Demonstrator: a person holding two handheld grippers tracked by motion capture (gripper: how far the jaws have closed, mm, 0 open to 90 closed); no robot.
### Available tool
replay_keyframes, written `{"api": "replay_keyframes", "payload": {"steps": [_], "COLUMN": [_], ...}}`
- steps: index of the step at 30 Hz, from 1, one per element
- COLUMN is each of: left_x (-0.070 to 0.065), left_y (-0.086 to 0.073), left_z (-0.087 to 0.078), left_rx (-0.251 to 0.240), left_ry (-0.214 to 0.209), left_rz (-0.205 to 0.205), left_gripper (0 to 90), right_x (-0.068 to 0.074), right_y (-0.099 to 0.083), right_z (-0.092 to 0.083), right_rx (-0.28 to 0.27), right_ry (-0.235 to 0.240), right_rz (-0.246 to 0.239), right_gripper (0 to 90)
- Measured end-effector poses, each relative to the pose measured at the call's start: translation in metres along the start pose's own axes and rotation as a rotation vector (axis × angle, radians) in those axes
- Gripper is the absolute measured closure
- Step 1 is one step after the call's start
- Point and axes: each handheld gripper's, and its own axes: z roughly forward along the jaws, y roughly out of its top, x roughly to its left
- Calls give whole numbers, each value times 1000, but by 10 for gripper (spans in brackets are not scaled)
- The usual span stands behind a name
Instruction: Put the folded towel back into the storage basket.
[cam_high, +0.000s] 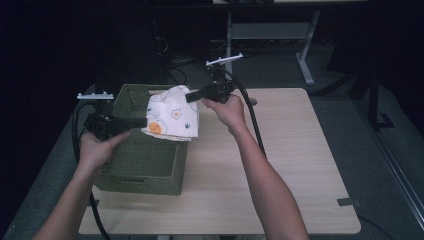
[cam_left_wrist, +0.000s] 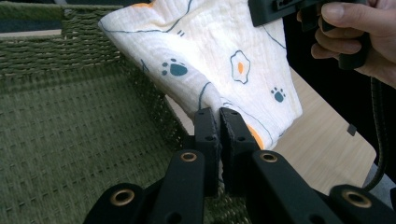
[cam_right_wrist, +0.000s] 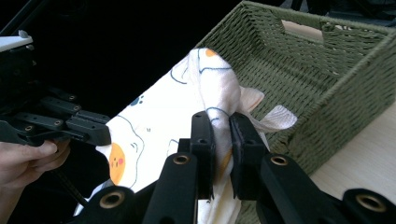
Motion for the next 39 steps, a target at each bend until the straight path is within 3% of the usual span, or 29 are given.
{"api": "replay_keyframes", "payload": {"steps": [13,39], "left_x": [13,34], "left_y": [-6,-25], "left_z": [-16,-27], "left_rx": [-2,14], "left_ry": [24,57], "left_rz": [-15,-48], "left_gripper": [868,868], "right_x": [7,10], "right_y": [3,-2], "right_z": [26,62], "right_rx": [21,42], "right_ry": [17,38], "right_rz": [-4,14], "right_gripper": [808,806]}}
